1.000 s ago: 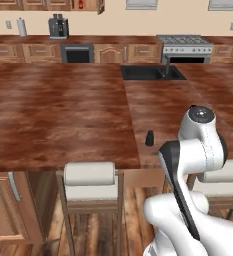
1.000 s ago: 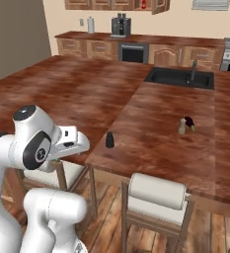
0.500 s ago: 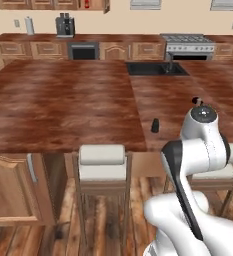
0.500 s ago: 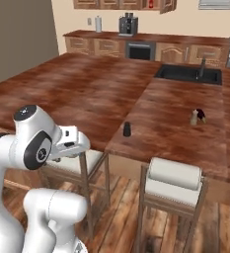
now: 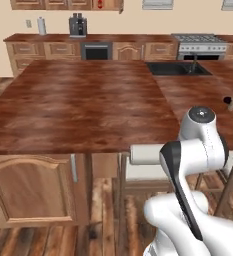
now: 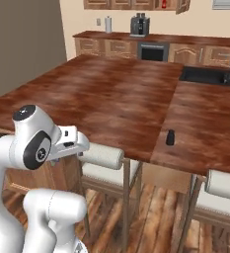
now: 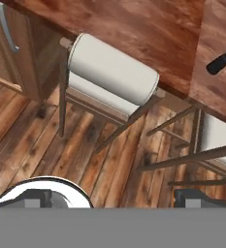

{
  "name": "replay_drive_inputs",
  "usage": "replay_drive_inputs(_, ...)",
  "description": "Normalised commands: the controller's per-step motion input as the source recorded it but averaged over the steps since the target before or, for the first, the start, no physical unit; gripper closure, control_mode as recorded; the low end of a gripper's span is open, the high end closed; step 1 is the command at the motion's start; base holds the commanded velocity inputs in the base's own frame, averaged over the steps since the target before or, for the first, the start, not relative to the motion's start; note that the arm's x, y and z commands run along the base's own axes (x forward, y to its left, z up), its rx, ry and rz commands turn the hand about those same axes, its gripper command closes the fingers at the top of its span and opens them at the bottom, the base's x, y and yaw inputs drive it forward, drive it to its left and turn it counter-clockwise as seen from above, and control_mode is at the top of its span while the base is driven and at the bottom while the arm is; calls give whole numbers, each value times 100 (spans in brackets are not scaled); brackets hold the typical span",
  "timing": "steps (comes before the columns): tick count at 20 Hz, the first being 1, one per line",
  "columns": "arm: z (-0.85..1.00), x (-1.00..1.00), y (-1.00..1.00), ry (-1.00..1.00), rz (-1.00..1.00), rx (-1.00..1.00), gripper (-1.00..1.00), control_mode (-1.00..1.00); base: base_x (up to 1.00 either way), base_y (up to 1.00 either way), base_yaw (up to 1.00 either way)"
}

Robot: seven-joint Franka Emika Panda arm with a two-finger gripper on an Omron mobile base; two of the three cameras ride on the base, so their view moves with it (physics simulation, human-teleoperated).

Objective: Move the ketchup and shaker from the cabinet to the dining counter.

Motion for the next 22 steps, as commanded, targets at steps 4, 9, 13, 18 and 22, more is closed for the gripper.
replay_drive_inputs(4, 0, 0, 0, 0, 0, 0, -100, 100, 40, 75, -9)
replay_drive_inputs(9, 0, 0, 0, 0, 0, 0, -100, 100, 42, 74, -11)
replay_drive_inputs(13, 0, 0, 0, 0, 0, 0, -100, 100, 42, 74, -15)
replay_drive_inputs(18, 0, 0, 0, 0, 0, 0, -100, 100, 37, 80, -10)
replay_drive_inputs(22, 0, 0, 0, 0, 0, 0, -100, 100, 28, 89, -3)
